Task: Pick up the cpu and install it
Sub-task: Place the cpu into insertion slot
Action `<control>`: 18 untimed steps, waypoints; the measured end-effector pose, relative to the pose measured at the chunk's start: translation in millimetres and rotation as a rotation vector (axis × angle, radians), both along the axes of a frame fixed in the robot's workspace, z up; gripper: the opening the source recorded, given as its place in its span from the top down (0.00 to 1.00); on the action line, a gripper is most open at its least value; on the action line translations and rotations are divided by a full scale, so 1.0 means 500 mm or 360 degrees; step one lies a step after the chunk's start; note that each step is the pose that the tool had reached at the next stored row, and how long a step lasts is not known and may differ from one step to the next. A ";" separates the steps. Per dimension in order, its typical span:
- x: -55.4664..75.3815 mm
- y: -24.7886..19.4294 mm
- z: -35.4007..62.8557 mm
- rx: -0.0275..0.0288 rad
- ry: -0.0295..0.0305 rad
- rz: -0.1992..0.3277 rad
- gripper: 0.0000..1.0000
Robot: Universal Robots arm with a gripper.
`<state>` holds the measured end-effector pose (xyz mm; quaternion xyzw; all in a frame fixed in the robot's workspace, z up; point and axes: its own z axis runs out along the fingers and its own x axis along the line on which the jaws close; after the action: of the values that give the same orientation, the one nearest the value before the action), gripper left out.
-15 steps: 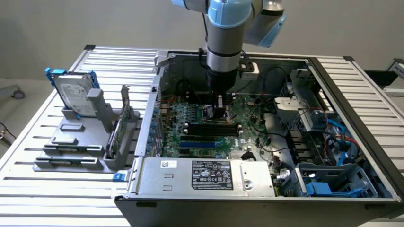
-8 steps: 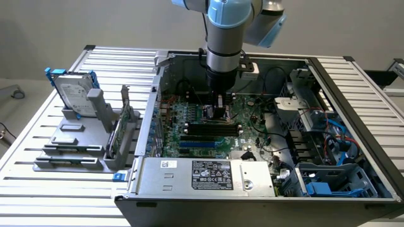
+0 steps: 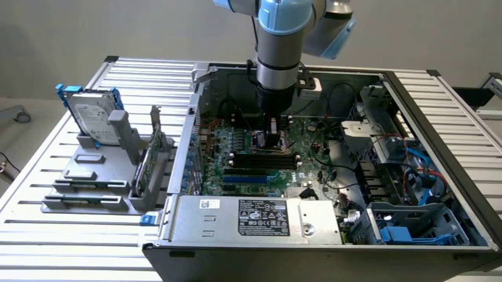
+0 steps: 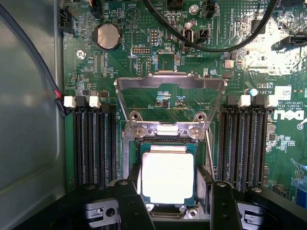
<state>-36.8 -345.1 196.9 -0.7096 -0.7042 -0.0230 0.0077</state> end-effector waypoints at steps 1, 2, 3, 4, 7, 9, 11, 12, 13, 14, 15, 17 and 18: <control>0.000 0.0001 0.000 -0.00011 0.00000 0.0000 0.46; 0.000 0.0003 0.000 -0.00020 0.00001 0.0000 0.46; 0.000 0.0004 0.000 -0.00024 0.00000 0.0000 0.46; 0.000 0.0014 0.000 -0.00039 0.00000 -0.0001 0.46; 0.000 0.0014 -0.001 -0.00040 0.00000 -0.0001 0.46; 0.000 0.0014 -0.001 -0.00041 0.00000 -0.0001 0.46; 0.000 0.0014 -0.001 -0.00040 0.00001 -0.0001 0.46; 0.000 0.0014 -0.001 -0.00041 0.00001 -0.0001 0.46; 0.000 0.0014 -0.001 -0.00040 0.00000 -0.0001 0.46; 0.000 0.0014 -0.001 -0.00039 0.00000 -0.0001 0.46; 0.000 0.0014 -0.001 -0.00040 0.00000 -0.0001 0.44; 0.000 0.0014 -0.001 -0.00040 0.00001 -0.0001 0.38; 0.000 0.0014 -0.001 -0.00040 0.00000 -0.0001 0.38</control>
<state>-36.8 -344.4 196.2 -0.7097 -0.7041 -0.0221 0.0068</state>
